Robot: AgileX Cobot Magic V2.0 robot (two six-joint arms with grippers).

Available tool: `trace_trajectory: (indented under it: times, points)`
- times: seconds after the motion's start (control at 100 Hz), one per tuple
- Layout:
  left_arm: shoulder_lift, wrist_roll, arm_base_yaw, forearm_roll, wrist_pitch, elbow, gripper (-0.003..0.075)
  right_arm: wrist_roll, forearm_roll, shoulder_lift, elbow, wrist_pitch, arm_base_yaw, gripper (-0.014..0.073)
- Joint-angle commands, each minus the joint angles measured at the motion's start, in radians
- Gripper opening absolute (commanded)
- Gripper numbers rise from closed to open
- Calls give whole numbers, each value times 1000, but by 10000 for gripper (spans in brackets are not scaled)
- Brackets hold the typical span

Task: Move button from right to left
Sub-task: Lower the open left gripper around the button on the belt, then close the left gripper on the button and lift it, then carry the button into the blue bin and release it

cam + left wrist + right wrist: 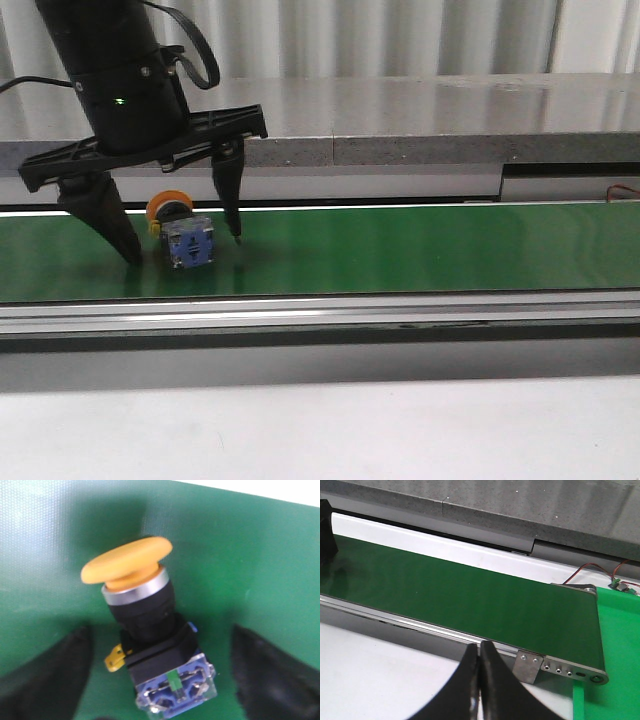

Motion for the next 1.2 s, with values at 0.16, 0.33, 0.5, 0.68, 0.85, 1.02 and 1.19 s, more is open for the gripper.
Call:
trace_trajectory:
  times: [0.16, 0.33, 0.5, 0.68, 0.85, 1.02, 1.19]
  points:
    - [-48, -16, -9, 17, 21, -83, 100, -8, -2, 10, -25, -80, 2, -66]
    - [-50, -1, -9, 97, 138, -165, -20, -8, -2, 10, -25, -80, 2, -66]
    - [-62, 99, -3, 188, 245, -218, -20, -8, -2, 10, -25, -80, 2, -66]
    - [-98, 187, 42, 249, 261, -218, -20, -8, -2, 10, -25, -80, 2, -66]
    - [-135, 293, 137, 255, 278, -218, -20, -8, -2, 10, -25, -80, 2, -66]
    - [-149, 429, 276, 243, 321, -212, -20, -8, -2, 10, -25, -80, 2, -66]
    - [-149, 578, 426, 201, 321, -212, -20, -8, -2, 10, -25, -80, 2, -66]
